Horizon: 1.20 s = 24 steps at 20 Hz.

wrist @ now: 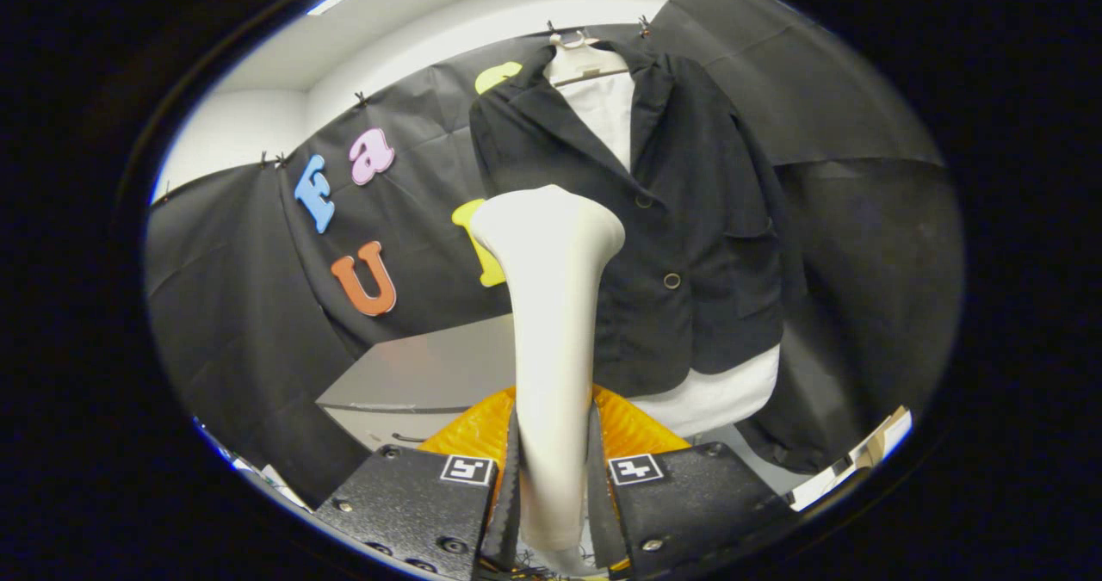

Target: Iron the clothes twice with a garment steamer, once on the left side and once on the right side.

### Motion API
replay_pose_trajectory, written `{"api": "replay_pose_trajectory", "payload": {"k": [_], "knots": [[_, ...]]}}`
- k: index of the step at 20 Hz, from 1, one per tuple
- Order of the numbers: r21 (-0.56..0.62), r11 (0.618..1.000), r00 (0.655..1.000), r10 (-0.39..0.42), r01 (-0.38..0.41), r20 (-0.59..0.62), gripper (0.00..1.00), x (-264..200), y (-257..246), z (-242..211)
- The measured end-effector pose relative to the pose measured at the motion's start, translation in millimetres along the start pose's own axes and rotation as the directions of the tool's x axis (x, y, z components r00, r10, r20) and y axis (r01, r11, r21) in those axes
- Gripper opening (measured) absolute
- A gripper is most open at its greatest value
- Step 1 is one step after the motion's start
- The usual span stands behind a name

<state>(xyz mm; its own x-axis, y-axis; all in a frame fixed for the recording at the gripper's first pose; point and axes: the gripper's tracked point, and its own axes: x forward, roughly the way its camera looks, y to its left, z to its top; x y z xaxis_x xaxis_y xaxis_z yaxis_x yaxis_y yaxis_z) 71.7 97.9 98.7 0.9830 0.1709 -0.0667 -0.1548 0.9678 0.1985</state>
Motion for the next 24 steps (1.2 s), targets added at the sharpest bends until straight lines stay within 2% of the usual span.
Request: {"api": "replay_pose_trajectory", "payload": {"k": [5, 12, 19, 24], "knots": [[-0.068, 0.997, 0.996, 0.034, -0.029, 0.084, 0.36, 6, -21, 43], [-0.166, 0.985, 0.974, 0.085, -0.051, 0.208, 0.36, 28, -25, 116], [-0.210, 0.978, 0.945, 0.076, -0.008, 0.317, 0.36, 55, -13, 193], [-0.267, 0.963, 0.903, 0.079, 0.041, 0.422, 0.35, 56, 7, 242]]}}
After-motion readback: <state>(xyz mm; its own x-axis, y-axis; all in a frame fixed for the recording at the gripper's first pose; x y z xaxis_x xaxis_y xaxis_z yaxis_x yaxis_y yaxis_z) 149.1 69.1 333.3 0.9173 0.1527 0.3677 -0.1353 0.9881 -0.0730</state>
